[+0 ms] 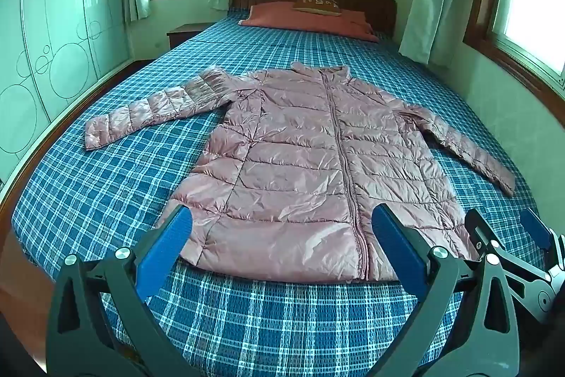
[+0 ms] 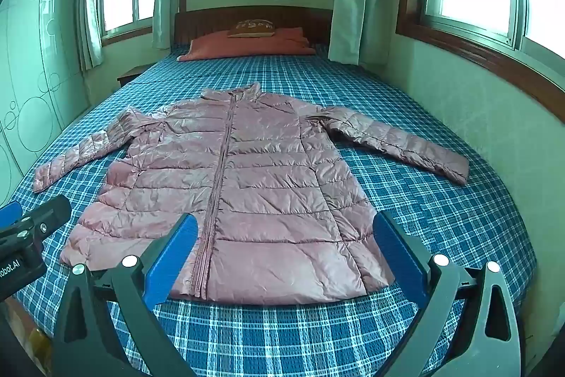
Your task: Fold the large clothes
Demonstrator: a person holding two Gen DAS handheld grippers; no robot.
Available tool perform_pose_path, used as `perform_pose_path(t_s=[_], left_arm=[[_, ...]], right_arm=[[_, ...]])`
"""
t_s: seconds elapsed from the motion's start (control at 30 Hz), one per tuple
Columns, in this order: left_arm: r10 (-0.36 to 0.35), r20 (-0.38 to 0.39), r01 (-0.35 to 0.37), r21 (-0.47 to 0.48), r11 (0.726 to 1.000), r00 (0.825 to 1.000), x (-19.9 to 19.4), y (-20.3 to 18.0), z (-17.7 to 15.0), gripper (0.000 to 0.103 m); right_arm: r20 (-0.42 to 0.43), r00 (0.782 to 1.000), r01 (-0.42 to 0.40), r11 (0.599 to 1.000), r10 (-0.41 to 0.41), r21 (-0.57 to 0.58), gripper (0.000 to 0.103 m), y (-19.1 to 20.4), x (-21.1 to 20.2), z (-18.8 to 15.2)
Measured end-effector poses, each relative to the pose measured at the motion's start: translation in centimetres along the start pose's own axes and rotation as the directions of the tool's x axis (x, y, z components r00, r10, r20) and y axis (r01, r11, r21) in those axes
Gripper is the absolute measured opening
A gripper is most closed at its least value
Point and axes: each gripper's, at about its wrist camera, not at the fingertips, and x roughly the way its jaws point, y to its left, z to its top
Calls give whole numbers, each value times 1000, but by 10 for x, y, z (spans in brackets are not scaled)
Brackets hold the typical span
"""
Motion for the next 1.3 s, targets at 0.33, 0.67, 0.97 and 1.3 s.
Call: perform_pose_path(t_s=[0.33, 0.67, 0.97, 1.3], left_arm=[[1, 4, -1, -1, 1000, 1000, 2, 0, -1, 101], [1, 3, -1, -1, 1000, 1000, 1, -1, 1, 101], [2, 2, -2, -2, 1000, 1000, 3, 0, -1, 101], [4, -3, -4, -3, 1000, 1000, 5, 1, -6, 101]], right_arm=[[-2, 1000, -3, 1000, 3, 0, 99, 2, 1, 0], [-3, 1000, -2, 1000, 2, -1, 99, 3, 2, -1], [-6, 1000, -1, 1000, 1, -2, 99, 3, 3, -1], [-7, 1000, -2, 1000, 2, -2, 99, 3, 5, -2]])
